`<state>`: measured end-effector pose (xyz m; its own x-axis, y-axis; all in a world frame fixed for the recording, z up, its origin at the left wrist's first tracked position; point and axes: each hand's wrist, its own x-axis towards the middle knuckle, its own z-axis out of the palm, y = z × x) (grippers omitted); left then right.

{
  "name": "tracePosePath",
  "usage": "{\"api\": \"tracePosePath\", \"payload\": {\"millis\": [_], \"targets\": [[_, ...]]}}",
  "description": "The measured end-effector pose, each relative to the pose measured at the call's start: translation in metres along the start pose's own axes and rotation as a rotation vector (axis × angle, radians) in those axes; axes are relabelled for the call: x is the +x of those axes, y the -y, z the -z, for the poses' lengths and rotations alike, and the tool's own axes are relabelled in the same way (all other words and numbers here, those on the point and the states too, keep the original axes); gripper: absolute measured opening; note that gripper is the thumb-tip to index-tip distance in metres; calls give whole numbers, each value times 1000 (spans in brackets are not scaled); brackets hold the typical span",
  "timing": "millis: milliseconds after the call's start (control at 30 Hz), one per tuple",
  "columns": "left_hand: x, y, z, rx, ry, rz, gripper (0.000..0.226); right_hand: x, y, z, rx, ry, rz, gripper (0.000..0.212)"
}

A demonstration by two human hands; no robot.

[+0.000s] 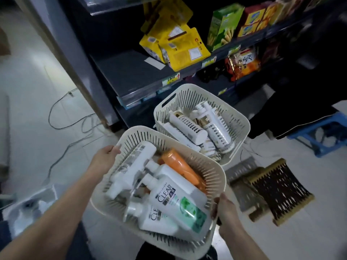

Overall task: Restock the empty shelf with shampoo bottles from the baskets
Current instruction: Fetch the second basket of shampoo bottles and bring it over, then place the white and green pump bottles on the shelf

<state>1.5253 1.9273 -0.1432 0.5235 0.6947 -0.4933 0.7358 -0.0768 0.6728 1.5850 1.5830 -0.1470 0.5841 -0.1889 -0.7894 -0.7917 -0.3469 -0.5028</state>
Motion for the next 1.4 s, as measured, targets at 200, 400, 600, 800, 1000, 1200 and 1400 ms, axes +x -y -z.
{"api": "tracePosePath", "payload": {"millis": [200, 400, 600, 800, 1000, 1200, 1400], "targets": [[62, -32, -1, 123, 99, -57, 30, 7, 4, -41, 135, -23, -131, 49], [125, -35, -8, 174, 174, -23, 29, 14, 5, -65, 163, -46, -186, 54], [144, -36, -21, 154, 120, 13, 25, 17, 14, -67, 199, -9, -166, 50], [137, -35, -21, 359, 131, -98, 36, 13, 22, -62, 103, -8, -189, 39], [117, -36, -22, 599, 153, -197, 44, 10, 29, -42, -799, -103, 113, 50], [71, -36, -16, 702, 6, -323, 49, 8, 59, -48, -977, 11, 429, 35], [17, -25, -36, 594, -67, -327, 55, 17, 86, -62, -1065, 265, 626, 35]]}}
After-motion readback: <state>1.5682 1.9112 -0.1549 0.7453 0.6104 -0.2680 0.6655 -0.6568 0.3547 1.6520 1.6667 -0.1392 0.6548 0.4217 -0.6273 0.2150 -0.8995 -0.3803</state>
